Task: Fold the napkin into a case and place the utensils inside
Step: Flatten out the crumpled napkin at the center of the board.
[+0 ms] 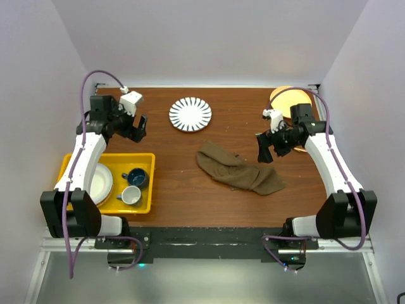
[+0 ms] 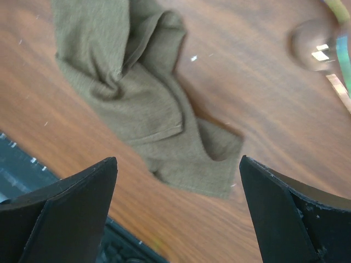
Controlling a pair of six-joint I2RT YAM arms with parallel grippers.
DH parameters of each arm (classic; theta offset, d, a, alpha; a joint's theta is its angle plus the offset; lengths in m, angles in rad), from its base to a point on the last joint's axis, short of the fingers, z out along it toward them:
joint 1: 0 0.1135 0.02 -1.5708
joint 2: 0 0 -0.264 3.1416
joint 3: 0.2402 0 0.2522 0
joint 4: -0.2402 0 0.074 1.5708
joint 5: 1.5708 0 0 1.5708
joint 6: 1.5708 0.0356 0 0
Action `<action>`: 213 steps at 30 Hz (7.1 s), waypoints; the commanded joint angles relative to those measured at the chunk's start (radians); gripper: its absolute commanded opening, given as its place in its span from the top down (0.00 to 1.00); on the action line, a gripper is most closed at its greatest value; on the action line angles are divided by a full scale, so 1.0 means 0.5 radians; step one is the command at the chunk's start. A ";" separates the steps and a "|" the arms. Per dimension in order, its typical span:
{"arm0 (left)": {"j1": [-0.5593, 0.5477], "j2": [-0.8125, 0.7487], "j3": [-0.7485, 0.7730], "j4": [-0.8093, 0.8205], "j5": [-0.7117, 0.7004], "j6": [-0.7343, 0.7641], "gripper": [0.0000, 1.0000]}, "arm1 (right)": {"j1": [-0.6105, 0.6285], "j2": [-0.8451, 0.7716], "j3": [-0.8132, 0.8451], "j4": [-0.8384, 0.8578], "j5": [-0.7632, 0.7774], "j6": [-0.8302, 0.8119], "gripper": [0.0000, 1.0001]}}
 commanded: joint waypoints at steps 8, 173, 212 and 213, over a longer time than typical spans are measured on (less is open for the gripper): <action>-0.644 0.194 0.374 -0.060 0.053 0.558 0.00 | -0.073 0.275 0.155 -0.323 -0.257 -0.097 0.02; -0.694 -0.189 -0.559 -0.125 0.519 0.807 1.00 | -0.088 1.373 0.900 -0.682 0.118 -0.355 0.07; -0.764 -0.195 -0.657 -0.189 0.347 0.905 1.00 | -0.030 0.573 0.240 -0.890 0.082 -1.272 0.17; -0.768 -0.192 -0.657 -0.177 0.350 0.902 1.00 | -0.033 0.594 0.268 -0.903 0.047 -1.263 0.19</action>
